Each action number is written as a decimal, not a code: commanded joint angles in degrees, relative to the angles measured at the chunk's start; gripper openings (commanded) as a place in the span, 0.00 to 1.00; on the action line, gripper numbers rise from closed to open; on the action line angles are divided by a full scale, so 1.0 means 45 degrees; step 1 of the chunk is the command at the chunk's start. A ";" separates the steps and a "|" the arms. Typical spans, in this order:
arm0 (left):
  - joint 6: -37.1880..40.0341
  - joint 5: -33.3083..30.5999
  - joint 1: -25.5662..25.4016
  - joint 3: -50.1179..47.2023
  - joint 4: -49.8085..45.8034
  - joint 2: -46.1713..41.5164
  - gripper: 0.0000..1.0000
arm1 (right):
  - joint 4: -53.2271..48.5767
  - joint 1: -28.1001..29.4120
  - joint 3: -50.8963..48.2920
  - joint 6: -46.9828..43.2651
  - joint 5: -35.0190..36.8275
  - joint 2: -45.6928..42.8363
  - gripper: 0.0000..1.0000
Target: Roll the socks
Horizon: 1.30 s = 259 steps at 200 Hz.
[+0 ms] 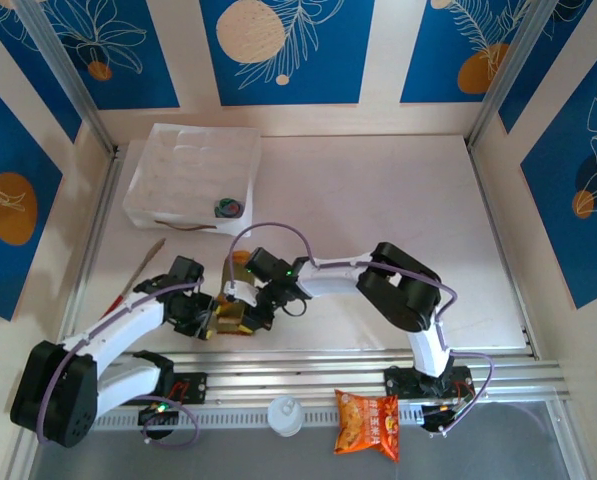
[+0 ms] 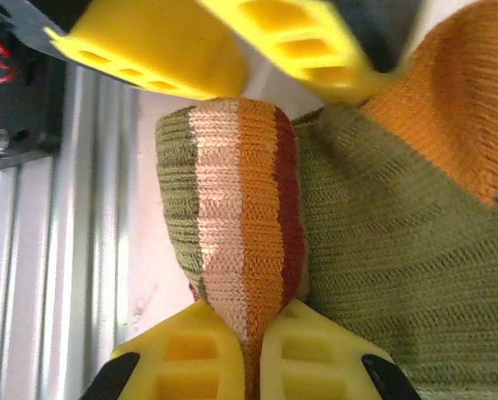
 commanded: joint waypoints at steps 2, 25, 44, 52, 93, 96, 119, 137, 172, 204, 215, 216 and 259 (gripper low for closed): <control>-0.0082 0.1303 0.0128 -0.0158 0.2333 0.1113 0.46 | -0.0900 0.0069 -0.0882 0.0153 0.4212 0.0415 0.00; 0.0378 0.1670 0.0323 0.0698 0.2831 0.2515 0.46 | -0.0325 0.0164 -0.1017 -0.0378 0.4802 0.0061 0.00; 0.0776 0.1940 0.0584 0.1338 0.3308 0.3717 0.45 | 0.0266 0.0409 -0.1309 -0.0958 0.5115 -0.0344 0.00; 0.0956 0.2026 0.0696 0.1589 0.3424 0.4151 0.45 | 0.0470 0.0558 -0.1417 -0.1234 0.5342 -0.0498 0.00; 0.1069 0.2513 0.0871 0.2248 0.4646 0.5471 0.44 | 0.1738 0.1375 -0.2242 -0.2920 0.6645 -0.1693 0.00; 0.1053 0.2553 0.0875 0.2268 0.4709 0.5544 0.44 | 0.1770 0.1439 -0.2260 -0.3032 0.6693 -0.1735 0.00; 0.1064 0.2181 0.0961 0.2543 0.3597 0.4891 0.43 | 0.1770 0.1797 -0.2180 -0.3469 0.7016 -0.1591 0.00; 0.1122 0.0830 0.0990 0.2978 0.0964 0.3316 0.47 | 0.1659 0.1830 -0.2002 -0.3173 0.6899 -0.1226 0.00; 0.0252 0.0483 0.1178 0.2537 -0.1272 0.0594 0.52 | 0.1180 0.1857 -0.1648 -0.2608 0.6911 -0.0546 0.00; -0.1491 0.1847 0.0910 0.1401 -0.0718 -0.0661 0.56 | 0.1296 0.2004 -0.1821 -0.2792 0.7230 -0.0426 0.00; -0.1840 0.2184 0.0828 0.1227 -0.0715 -0.0758 0.59 | 0.1353 0.2098 -0.1839 -0.2954 0.7395 -0.0422 0.00; -0.1851 0.2217 0.0818 0.1223 -0.0735 -0.0753 0.59 | 0.1353 0.2110 -0.1846 -0.2977 0.7420 -0.0421 0.00; -0.2835 0.2595 0.0291 0.0872 -0.0880 -0.0642 0.61 | 0.1281 0.2264 -0.1716 -0.2911 0.7268 -0.0340 0.00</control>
